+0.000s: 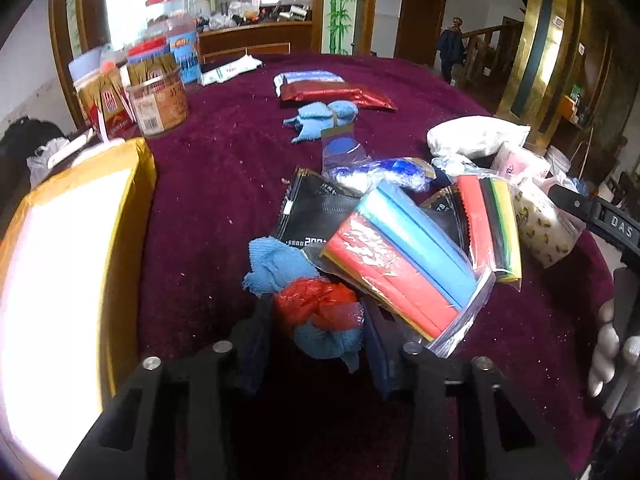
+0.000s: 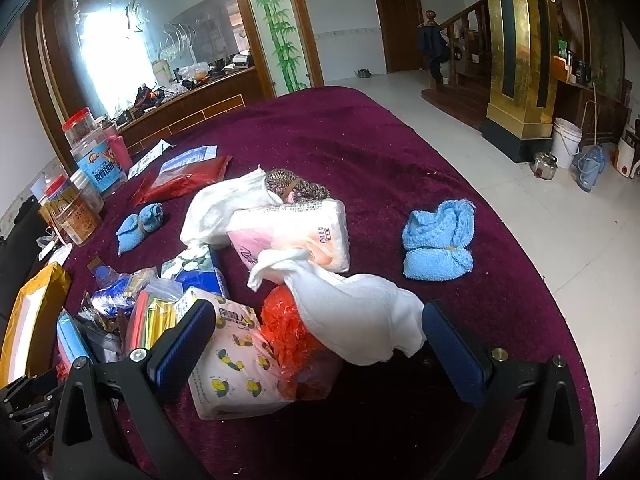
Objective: Organize soft objects
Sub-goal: 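Grasp the blue towel bundled with a red bag with the left gripper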
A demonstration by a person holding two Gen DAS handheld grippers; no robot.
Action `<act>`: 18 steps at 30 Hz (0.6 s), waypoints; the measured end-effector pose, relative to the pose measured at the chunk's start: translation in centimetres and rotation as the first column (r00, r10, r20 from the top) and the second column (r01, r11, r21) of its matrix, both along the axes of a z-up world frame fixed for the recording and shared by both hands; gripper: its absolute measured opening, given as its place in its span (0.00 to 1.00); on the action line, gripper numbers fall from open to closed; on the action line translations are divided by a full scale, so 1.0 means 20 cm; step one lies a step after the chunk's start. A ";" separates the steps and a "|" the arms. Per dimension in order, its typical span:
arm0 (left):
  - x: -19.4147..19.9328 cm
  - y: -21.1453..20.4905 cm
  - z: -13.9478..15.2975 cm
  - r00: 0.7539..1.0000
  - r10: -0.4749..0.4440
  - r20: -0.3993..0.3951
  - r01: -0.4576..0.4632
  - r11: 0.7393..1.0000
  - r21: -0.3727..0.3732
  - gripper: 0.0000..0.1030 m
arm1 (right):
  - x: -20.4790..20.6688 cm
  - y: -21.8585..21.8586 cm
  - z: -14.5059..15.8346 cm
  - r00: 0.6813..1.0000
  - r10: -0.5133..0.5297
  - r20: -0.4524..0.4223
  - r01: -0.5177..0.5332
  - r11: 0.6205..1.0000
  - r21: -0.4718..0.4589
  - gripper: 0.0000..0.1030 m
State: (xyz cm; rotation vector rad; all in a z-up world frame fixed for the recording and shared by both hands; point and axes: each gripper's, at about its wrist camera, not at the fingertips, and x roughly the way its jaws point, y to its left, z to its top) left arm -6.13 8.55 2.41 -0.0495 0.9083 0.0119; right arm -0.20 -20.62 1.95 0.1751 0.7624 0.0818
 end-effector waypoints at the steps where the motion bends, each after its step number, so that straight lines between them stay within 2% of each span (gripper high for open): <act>1: -0.01 0.00 0.01 1.000 0.001 0.010 -0.001 1.000 0.016 0.41 | 0.00 0.00 0.00 1.000 0.000 -0.002 0.000 1.000 -0.003 1.00; 3: -0.04 -0.01 0.05 0.999 -0.001 0.039 -0.001 0.998 0.058 0.41 | 0.01 0.00 0.00 1.000 -0.001 -0.005 0.001 1.000 -0.006 1.00; 9: -0.11 -0.02 0.13 0.996 -0.001 0.092 -0.010 0.992 0.126 0.41 | 0.02 0.03 -0.02 1.000 0.002 -0.022 -0.002 1.000 -0.024 1.00; 18: -0.22 0.04 0.19 0.992 0.003 0.125 -0.016 0.995 0.098 0.41 | 0.03 0.05 -0.04 0.999 -0.018 -0.039 0.015 0.998 -0.063 1.00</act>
